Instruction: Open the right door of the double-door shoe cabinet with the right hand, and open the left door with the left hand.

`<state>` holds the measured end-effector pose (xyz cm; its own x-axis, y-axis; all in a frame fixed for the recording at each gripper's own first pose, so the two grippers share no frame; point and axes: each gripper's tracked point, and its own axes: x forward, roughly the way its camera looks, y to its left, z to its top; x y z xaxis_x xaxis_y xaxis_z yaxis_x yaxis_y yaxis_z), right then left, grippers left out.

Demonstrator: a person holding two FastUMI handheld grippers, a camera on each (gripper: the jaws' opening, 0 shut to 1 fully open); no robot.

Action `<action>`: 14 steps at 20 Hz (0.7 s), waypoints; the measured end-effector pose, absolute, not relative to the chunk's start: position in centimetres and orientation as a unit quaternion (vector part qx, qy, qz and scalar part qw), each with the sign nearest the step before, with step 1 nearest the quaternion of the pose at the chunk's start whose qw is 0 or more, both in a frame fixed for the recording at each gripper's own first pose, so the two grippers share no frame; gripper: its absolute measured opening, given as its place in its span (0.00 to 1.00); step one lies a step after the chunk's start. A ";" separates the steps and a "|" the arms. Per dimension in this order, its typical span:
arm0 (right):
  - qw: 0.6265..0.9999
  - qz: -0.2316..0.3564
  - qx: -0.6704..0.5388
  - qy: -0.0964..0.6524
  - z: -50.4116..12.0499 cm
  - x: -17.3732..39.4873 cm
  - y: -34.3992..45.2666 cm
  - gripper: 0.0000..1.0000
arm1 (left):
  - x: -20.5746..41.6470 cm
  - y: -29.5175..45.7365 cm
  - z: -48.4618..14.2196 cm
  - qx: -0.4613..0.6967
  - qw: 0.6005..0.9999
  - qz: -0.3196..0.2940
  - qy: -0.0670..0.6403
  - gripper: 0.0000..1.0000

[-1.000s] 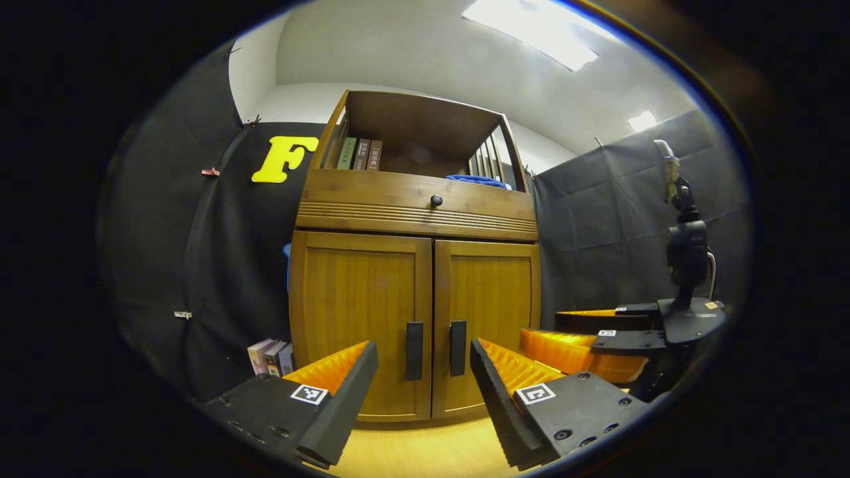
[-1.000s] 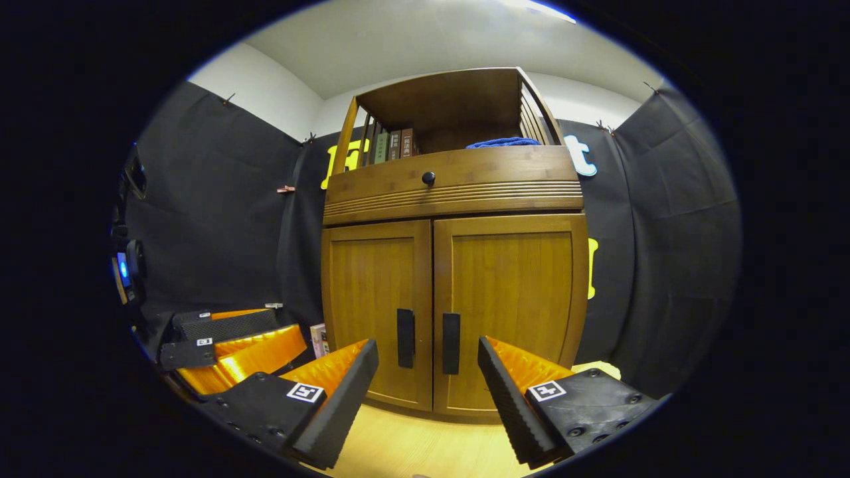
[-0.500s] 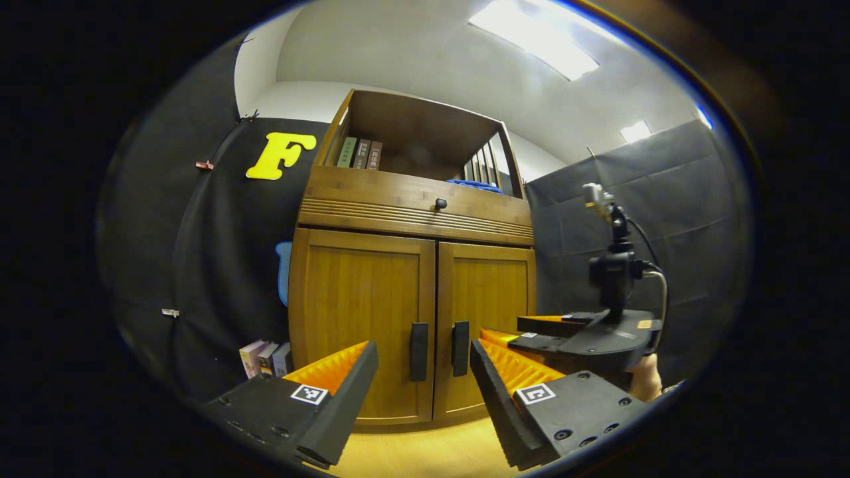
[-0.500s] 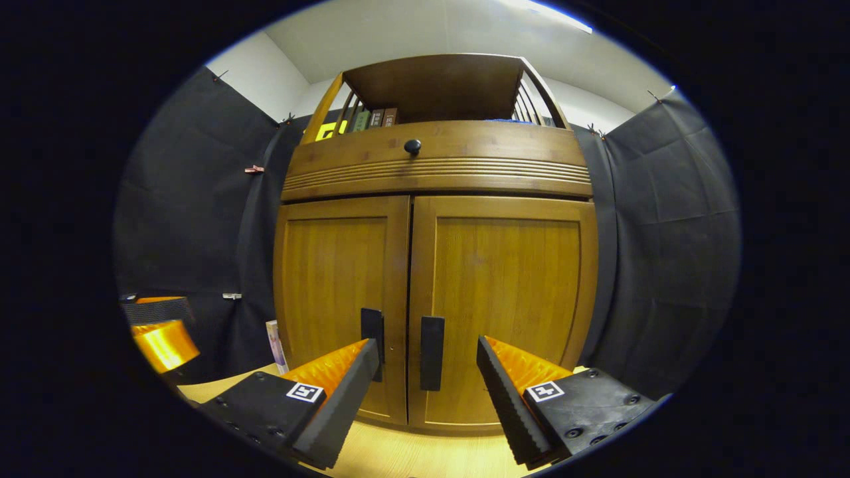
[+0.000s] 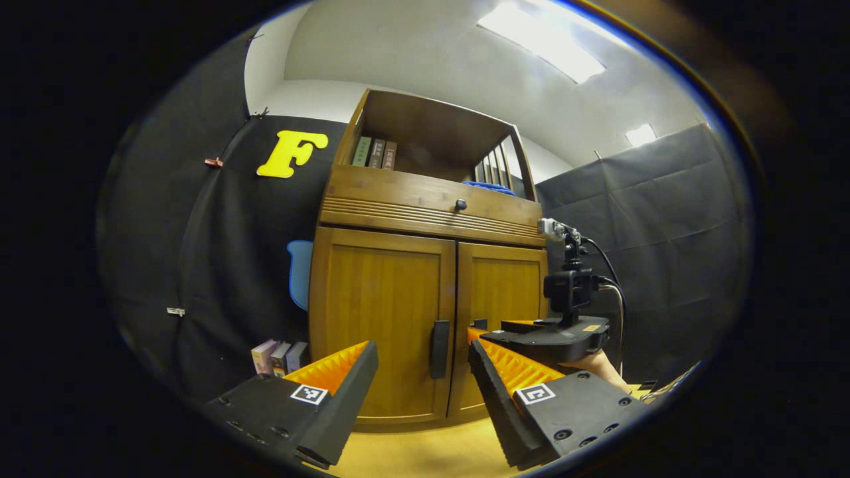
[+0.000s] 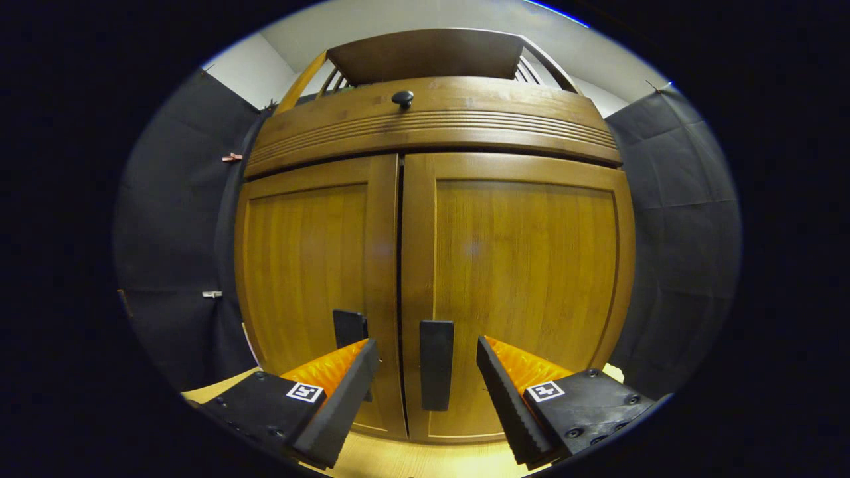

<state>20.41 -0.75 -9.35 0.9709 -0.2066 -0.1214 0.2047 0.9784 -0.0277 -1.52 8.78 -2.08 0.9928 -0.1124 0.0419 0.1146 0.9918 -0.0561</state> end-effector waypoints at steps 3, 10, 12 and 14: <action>0.990 -0.126 -0.005 0.063 -10.1 22.2 -1.9 0.94 | -1.7 10.3 -2.2 -0.027 0.998 -0.044 -0.021 0.87; 0.986 -0.150 0.005 0.079 -12.3 24.7 -3.9 0.81 | -2.1 12.4 -2.3 -0.025 0.999 -0.018 -0.021 0.87; 0.987 -0.140 0.014 0.075 -12.2 24.8 -3.3 0.84 | -2.2 12.4 -2.7 -0.027 0.999 -0.019 -0.012 0.87; 0.988 -0.137 0.012 0.065 -11.7 24.9 -2.8 0.63 | -2.4 12.4 -3.1 -0.027 0.999 -0.022 -0.001 0.87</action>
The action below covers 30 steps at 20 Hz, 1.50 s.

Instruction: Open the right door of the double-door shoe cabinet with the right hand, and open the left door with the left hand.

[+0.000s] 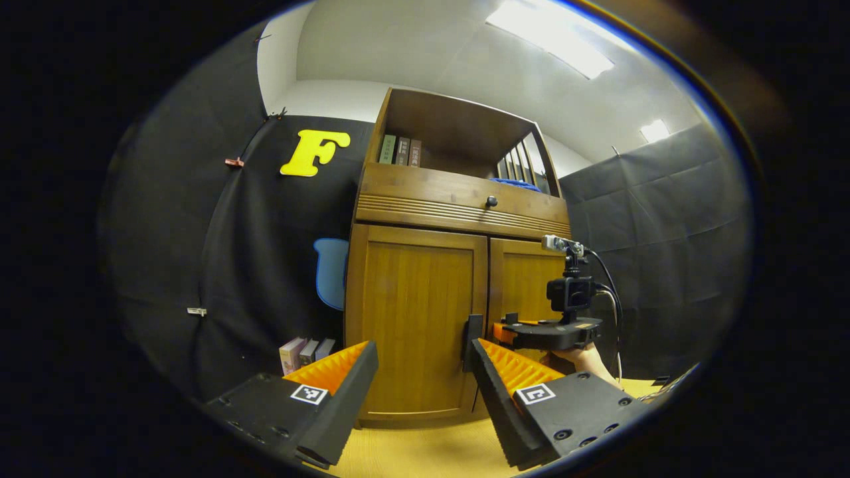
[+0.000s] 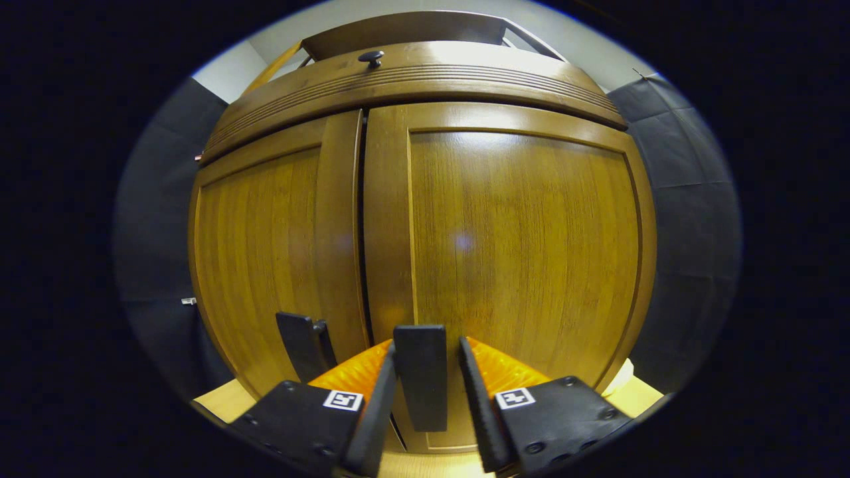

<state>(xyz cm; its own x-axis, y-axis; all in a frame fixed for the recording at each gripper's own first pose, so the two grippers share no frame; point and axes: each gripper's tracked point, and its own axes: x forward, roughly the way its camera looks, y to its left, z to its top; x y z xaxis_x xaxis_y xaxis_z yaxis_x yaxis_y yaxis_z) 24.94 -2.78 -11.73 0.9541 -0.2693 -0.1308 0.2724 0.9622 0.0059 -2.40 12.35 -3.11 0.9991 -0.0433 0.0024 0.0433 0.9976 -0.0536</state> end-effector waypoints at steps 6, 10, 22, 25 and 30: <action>0.987 -0.147 -0.014 0.060 -11.7 24.9 -2.6 0.20 | -3.4 13.0 -3.3 -0.006 1.000 -0.014 0.005 0.87; 0.988 -0.138 -0.007 0.063 -11.7 24.7 -2.6 0.22 | -4.5 13.2 -3.2 0.001 1.000 0.003 0.015 0.87; 0.995 -0.060 -0.001 0.085 -10.1 15.8 -2.1 0.25 | -8.6 9.0 -2.2 0.014 1.000 -0.011 0.014 0.87; 0.994 -0.057 -0.004 0.089 -9.4 12.7 -2.8 0.25 | -8.8 7.7 -2.4 0.005 0.999 -0.027 0.016 0.87; 0.993 -0.059 -0.009 0.097 -8.5 8.4 -4.7 0.24 | -8.4 6.0 -2.5 -0.016 0.999 -0.040 0.016 0.86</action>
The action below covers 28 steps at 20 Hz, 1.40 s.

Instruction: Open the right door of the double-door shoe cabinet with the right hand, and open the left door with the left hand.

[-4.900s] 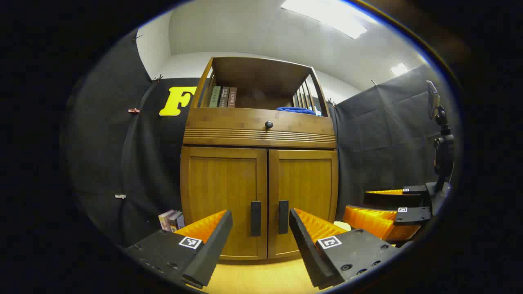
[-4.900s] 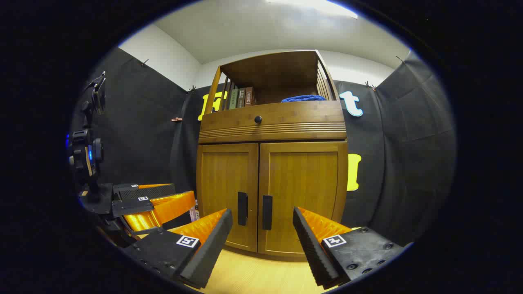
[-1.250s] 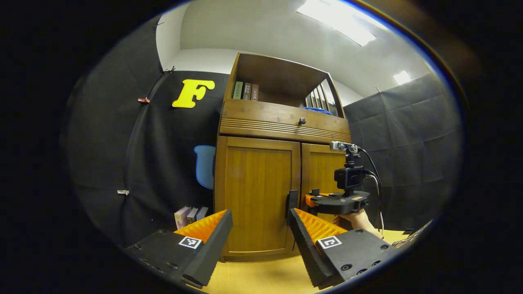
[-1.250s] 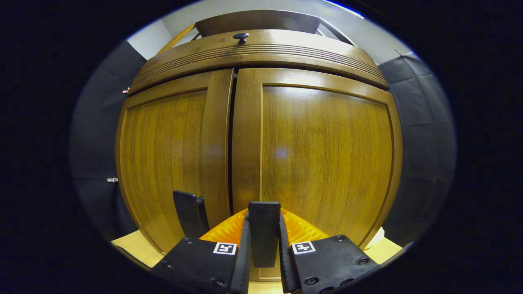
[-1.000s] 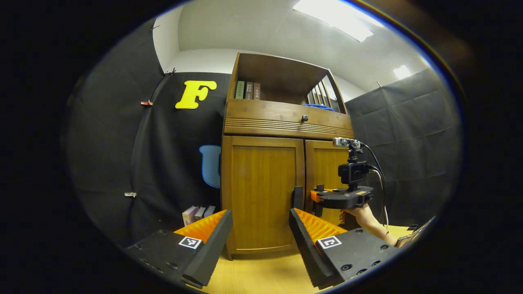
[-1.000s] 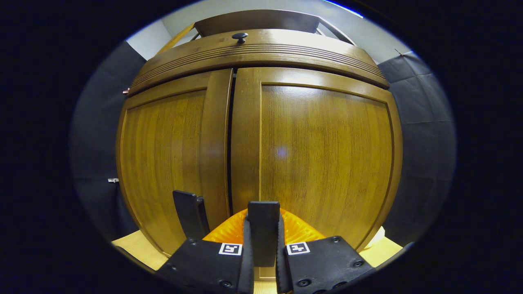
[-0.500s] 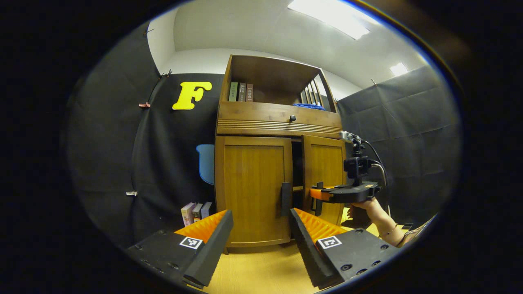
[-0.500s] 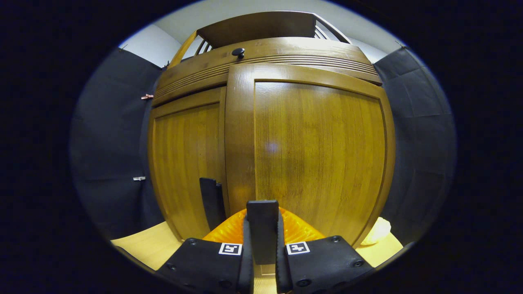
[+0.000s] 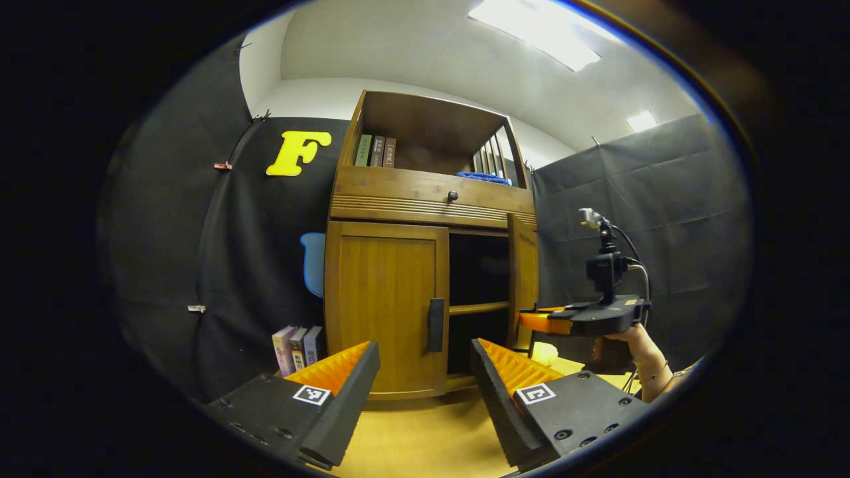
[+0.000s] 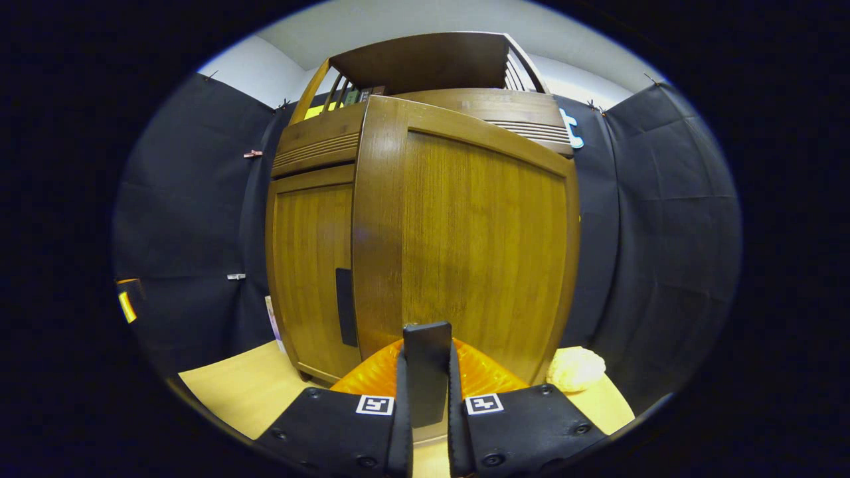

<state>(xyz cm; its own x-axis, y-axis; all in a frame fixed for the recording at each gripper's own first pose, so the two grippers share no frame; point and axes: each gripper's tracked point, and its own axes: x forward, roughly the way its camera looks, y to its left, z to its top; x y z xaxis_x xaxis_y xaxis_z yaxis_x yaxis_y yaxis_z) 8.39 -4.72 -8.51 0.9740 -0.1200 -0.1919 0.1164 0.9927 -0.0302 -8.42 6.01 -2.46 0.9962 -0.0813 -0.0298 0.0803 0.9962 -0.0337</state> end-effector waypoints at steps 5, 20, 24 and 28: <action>0.991 -0.087 -0.017 0.099 -7.4 3.9 -7.9 0.19 | -7.5 3.7 -3.0 -0.032 0.998 -0.058 0.016 0.86; 0.982 -0.156 -0.024 0.104 -6.7 -3.5 -17.2 0.18 | -4.5 -3.7 -5.7 -0.028 0.992 -0.117 0.037 0.86; 0.977 -0.178 -0.043 0.107 -6.5 -5.1 -19.3 0.16 | -2.3 -2.8 -6.9 -0.015 0.995 -0.091 0.040 0.86; 0.965 -0.225 -0.083 0.105 -6.1 -6.6 -21.9 0.12 | -0.1 -2.5 -8.3 -0.028 0.995 -0.084 0.050 0.86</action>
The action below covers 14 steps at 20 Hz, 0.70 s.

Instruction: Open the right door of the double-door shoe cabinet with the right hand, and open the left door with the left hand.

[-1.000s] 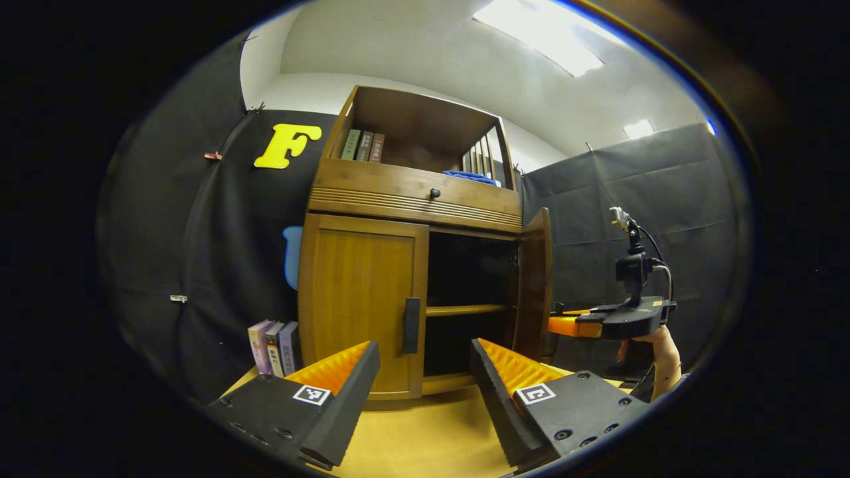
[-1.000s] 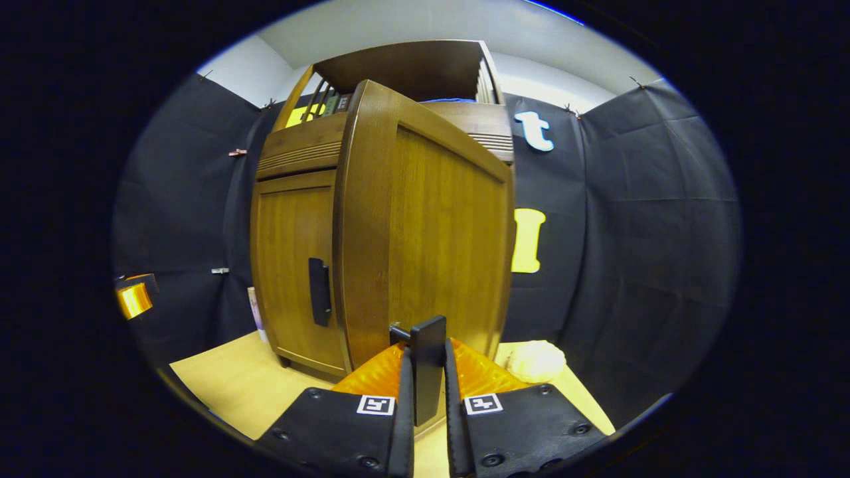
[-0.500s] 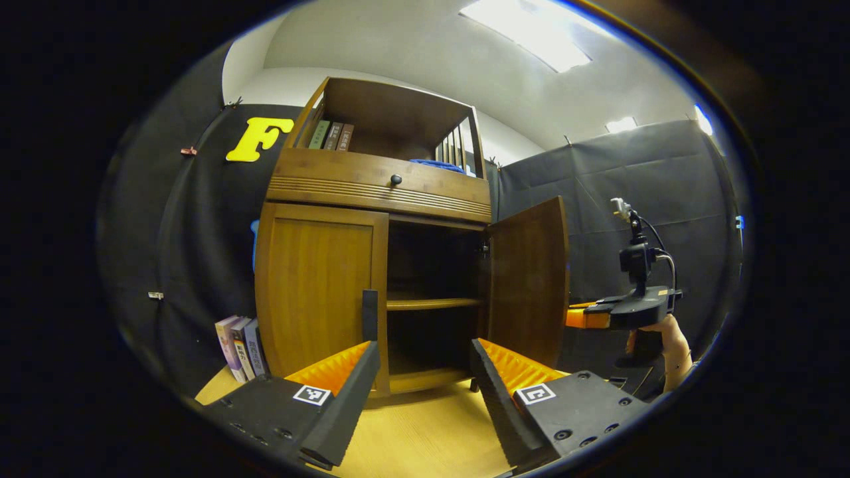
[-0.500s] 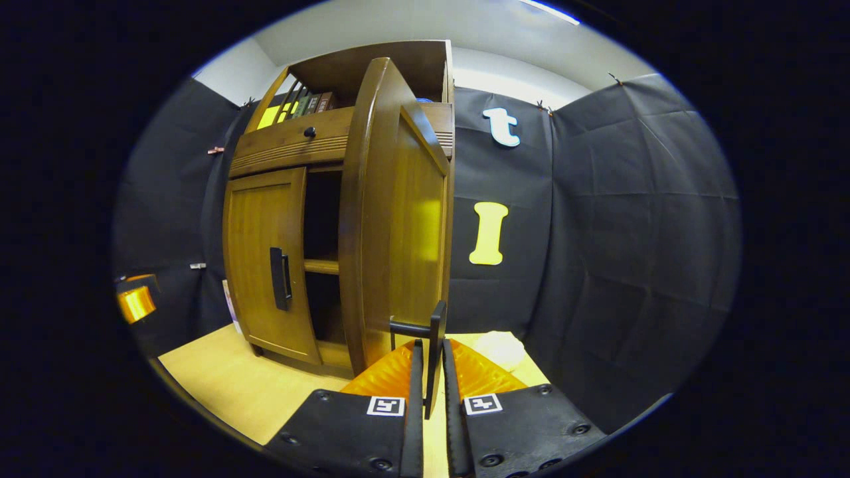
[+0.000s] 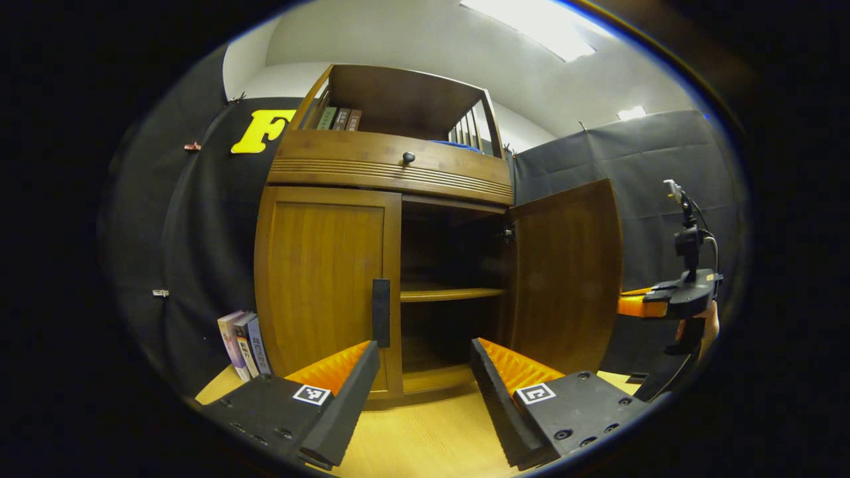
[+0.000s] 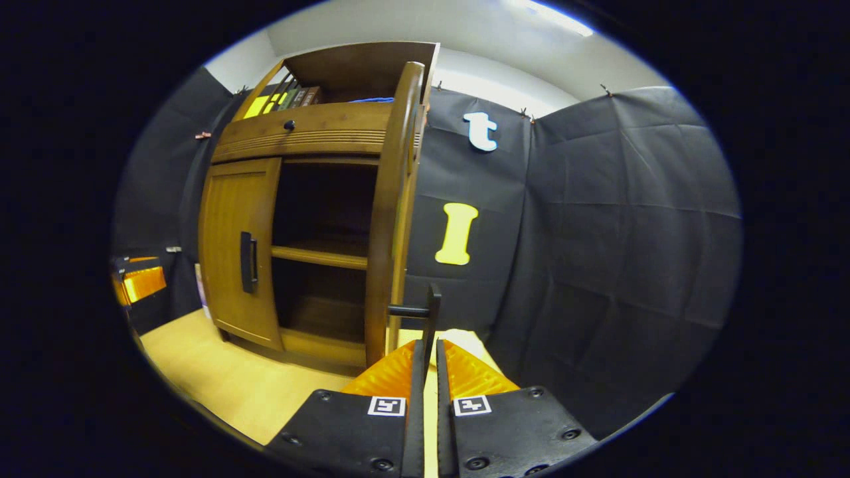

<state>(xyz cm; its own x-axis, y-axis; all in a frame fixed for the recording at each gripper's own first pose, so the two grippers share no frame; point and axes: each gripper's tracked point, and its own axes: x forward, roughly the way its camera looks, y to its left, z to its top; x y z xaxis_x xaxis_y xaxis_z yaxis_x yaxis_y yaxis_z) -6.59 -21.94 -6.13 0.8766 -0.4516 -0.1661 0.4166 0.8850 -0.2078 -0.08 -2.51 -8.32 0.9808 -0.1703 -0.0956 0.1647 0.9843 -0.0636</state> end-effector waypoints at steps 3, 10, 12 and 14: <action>0.958 -0.250 -0.097 0.103 -5.6 -7.4 -23.7 0.12 | 1.3 -2.6 -8.9 -0.032 0.994 -0.087 0.060 0.87; 0.952 -0.275 -0.065 0.121 -6.9 -8.7 -24.9 0.16 | 3.4 -1.4 -9.7 -0.013 0.995 -0.077 0.064 0.86; 0.947 -0.292 -0.069 0.117 -6.3 -10.6 -24.8 0.17 | 4.2 -0.9 -9.8 -0.006 0.995 -0.073 0.060 0.86; 0.944 -0.305 -0.076 0.098 -5.3 -12.3 -24.3 0.17 | 5.5 -0.5 -9.8 -0.003 0.997 -0.067 0.049 0.84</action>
